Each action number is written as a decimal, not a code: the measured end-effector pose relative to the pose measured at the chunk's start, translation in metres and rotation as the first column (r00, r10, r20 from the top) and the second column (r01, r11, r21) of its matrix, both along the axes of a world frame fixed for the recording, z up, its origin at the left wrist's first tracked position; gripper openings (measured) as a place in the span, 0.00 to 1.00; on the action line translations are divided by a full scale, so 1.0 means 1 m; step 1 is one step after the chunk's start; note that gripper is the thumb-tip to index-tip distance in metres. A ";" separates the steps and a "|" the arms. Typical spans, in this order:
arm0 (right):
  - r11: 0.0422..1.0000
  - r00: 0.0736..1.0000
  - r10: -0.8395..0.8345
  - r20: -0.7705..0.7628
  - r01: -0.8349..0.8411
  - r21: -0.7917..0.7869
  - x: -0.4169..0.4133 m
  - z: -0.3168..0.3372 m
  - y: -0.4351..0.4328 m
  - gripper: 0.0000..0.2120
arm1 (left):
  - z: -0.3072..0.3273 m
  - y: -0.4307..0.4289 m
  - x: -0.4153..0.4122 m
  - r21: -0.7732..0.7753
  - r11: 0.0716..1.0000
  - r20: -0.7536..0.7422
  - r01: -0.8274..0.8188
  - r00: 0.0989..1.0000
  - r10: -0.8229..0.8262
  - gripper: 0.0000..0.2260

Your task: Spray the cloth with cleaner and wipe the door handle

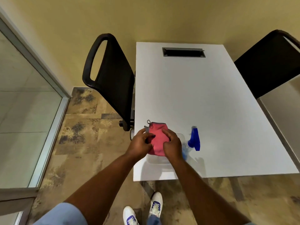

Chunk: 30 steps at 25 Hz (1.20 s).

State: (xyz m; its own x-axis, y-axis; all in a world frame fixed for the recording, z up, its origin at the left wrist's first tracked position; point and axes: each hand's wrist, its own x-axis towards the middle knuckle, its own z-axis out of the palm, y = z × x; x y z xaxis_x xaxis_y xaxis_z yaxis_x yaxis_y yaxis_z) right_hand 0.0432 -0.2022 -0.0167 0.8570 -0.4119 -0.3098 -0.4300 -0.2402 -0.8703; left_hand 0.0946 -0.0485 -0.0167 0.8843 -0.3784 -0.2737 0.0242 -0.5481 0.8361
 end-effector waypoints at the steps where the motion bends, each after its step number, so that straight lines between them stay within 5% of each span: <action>1: 1.000 1.000 0.001 -0.019 -0.001 0.001 0.000 -0.011 -0.003 0.29 | -0.009 -0.002 0.000 0.030 0.999 0.005 0.022 1.000 -0.022 0.21; 6: 0.997 0.981 0.054 -0.185 -0.064 -0.048 -0.004 -0.058 -0.010 0.27 | -0.044 -0.009 -0.004 0.275 0.941 0.159 0.199 0.955 -0.249 0.16; 9: 0.956 0.950 0.128 -0.284 -0.194 -0.218 -0.001 -0.074 -0.010 0.19 | -0.051 -0.015 -0.005 0.362 0.914 0.158 0.181 0.955 -0.251 0.20; 12: 0.910 0.933 0.180 -0.312 -0.278 -0.308 0.000 -0.079 -0.005 0.19 | -0.060 -0.021 -0.009 0.631 0.752 0.289 0.192 0.841 -0.457 0.27; 14: 0.883 0.925 0.205 -0.320 -0.316 -0.347 -0.001 -0.085 -0.004 0.23 | -0.064 -0.022 -0.010 0.670 0.700 0.285 0.247 0.786 -0.549 0.27; 19: 0.763 0.724 0.374 -0.580 -0.595 -0.252 0.001 -0.106 -0.013 0.33 | -0.073 -0.024 -0.013 0.729 0.564 0.179 0.389 0.687 -0.705 0.23; 24: 0.758 0.847 0.350 -0.399 -0.506 -0.410 -0.004 -0.098 -0.007 0.33 | -0.074 -0.022 -0.018 0.761 0.529 0.112 0.376 0.726 -0.678 0.32; 27: 0.615 0.822 0.391 -0.414 -0.568 -0.547 -0.005 -0.081 -0.008 0.34 | -0.057 -0.015 -0.017 0.760 0.556 0.135 0.337 0.755 -0.642 0.32; 30: 0.670 0.874 0.383 -0.300 -0.486 -0.561 -0.009 -0.062 -0.004 0.34 | -0.036 -0.001 -0.018 0.760 0.599 0.198 0.252 0.789 -0.582 0.33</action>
